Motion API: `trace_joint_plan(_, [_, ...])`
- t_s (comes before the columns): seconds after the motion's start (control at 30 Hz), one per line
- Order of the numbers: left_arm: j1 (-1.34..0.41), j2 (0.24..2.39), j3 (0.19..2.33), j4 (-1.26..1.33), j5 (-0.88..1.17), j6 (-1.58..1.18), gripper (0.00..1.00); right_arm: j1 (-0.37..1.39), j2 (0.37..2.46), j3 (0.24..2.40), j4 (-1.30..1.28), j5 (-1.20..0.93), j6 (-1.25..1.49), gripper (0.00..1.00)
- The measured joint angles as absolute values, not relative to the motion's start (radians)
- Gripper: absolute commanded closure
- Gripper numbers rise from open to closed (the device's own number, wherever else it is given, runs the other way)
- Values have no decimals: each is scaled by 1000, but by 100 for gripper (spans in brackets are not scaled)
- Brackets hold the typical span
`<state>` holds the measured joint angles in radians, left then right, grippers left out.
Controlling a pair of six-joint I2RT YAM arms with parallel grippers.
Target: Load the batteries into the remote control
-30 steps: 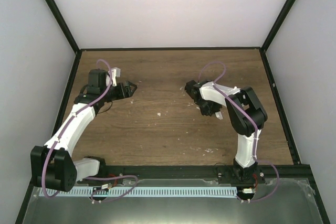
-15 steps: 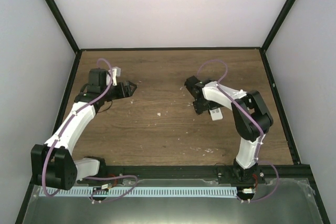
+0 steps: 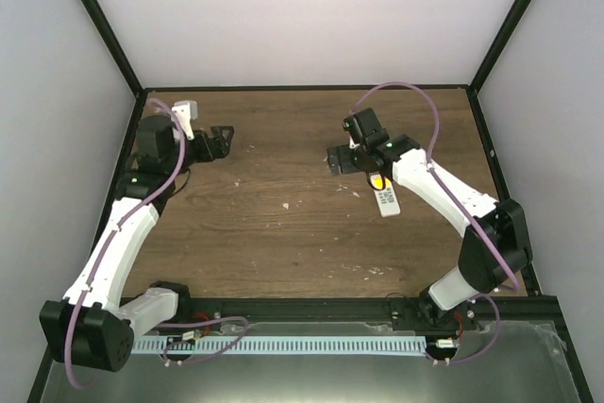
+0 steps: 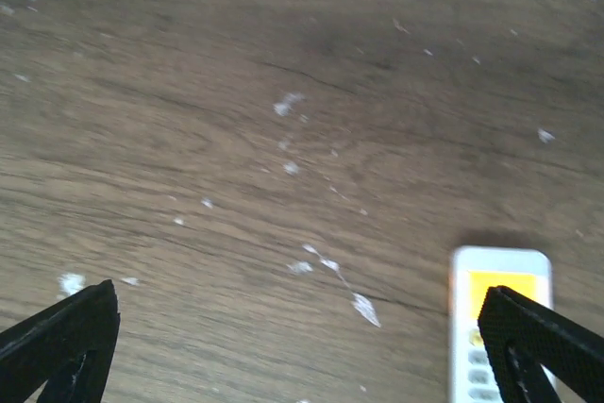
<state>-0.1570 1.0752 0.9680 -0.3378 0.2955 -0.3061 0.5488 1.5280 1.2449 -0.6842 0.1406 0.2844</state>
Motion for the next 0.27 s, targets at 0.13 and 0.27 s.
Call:
trace_joint_plan(0.13, [-157, 1068, 1013, -338, 197, -344, 0, 549, 1540, 1280, -653, 75, 285, 0])
trace_joint_plan(0.27, [-157, 1052, 1018, -354, 84, -389, 0, 549, 1558, 1303, -638, 40, 285, 0])
